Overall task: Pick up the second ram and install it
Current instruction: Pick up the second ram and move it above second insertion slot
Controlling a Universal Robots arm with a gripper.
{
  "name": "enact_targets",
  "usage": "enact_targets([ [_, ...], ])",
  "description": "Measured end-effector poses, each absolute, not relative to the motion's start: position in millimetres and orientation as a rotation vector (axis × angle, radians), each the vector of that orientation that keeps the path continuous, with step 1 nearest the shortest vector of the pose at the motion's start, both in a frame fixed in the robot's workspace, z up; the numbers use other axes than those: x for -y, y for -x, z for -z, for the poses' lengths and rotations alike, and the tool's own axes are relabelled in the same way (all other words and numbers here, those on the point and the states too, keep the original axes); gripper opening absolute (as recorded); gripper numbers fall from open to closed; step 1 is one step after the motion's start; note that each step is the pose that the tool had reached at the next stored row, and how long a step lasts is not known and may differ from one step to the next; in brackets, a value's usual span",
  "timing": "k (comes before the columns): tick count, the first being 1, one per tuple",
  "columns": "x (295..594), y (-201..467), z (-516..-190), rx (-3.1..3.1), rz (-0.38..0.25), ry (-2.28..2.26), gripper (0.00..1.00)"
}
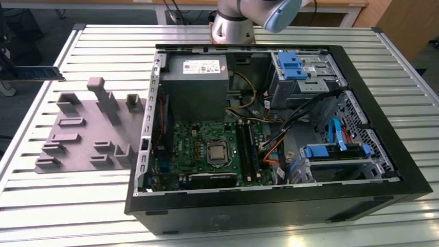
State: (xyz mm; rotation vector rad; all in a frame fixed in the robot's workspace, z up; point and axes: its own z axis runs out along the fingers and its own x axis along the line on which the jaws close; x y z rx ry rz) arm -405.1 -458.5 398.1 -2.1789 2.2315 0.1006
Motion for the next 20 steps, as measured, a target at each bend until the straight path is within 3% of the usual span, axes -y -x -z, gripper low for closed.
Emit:
enact_targets([
  [20, 458, 388, -398, -2.231, -0.101, 2.179, 0.14],
])
